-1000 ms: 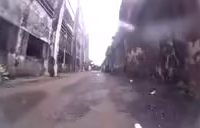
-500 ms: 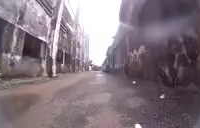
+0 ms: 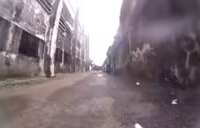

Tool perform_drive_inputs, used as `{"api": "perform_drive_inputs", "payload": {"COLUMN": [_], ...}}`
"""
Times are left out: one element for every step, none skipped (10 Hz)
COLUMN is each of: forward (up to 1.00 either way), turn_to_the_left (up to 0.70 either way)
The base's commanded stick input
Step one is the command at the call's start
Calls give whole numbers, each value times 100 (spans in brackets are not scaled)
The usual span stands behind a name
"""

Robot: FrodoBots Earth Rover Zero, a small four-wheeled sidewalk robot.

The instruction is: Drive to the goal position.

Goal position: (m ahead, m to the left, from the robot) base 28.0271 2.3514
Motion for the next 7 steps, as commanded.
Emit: {"api": "perform_drive_inputs", "payload": {"forward": [70,70,70,70,70,70,70], "turn_to_the_left": [0,0,0,0,0,0,0]}}
